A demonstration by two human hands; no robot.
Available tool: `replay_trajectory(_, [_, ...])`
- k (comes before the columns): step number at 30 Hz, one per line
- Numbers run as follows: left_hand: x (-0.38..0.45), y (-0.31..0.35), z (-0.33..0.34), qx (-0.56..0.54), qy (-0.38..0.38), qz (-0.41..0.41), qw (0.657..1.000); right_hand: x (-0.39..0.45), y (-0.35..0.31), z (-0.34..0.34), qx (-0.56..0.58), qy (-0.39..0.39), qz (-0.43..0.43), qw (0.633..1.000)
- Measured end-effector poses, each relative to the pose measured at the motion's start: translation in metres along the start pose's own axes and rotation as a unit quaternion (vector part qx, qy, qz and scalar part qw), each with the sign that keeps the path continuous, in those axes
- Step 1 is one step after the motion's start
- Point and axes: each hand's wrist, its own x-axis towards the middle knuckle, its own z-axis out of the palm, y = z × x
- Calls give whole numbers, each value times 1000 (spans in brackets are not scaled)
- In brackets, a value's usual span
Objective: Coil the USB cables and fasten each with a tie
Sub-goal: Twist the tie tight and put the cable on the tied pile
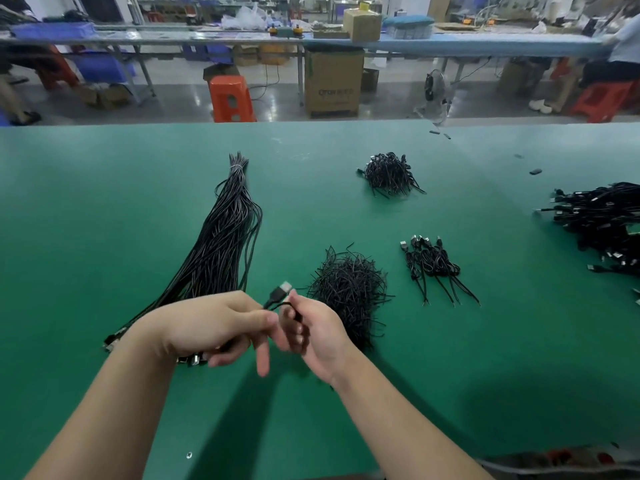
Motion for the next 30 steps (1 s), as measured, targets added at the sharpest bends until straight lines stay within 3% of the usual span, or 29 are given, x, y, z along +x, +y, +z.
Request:
replay_trajectory(2, [7, -1, 7, 34, 69, -78, 994, -1, -3, -1, 8, -11, -15, 1000])
replay_trajectory(4, [18, -6, 13, -14, 187, -115, 976, -2, -5, -1, 14, -22, -34, 999])
replay_trajectory(7, [34, -8, 20, -127, 332, -38, 934, -3, 0, 2, 1, -31, -42, 999])
replay_trajectory(10, [50, -6, 20, -289, 460, 88, 835, -5, 11, 7, -11, -45, -33, 998])
replay_trajectory(13, [50, 0, 10, -499, 428, 189, 729, -4, 19, 10, -2, -50, -25, 998])
replay_trajectory(16, [36, 6, 1, -610, 327, 241, 680, 0, 18, 9, 10, -40, -26, 999])
replay_trajectory(18, [26, 7, -1, -606, 269, 259, 702, 3, 13, 7, 28, -24, -30, 999])
replay_trajectory(19, [21, 6, -2, -578, 245, 256, 735, 4, 9, 5, 36, -14, -32, 999])
replay_trajectory(22, [7, 1, 0, -371, 184, 204, 887, 6, -6, 4, 35, 1, -36, 999])
replay_trajectory(24, [-2, 1, 1, -192, 108, 152, 963, 5, -15, 8, -4, -8, -42, 999])
replay_trajectory(27, [-10, 9, 0, -17, 47, 69, 996, -1, -23, 15, -48, -27, -42, 998])
replay_trajectory(30, [-9, 17, 3, 16, 78, 11, 997, -5, -30, 17, -66, -19, -57, 996])
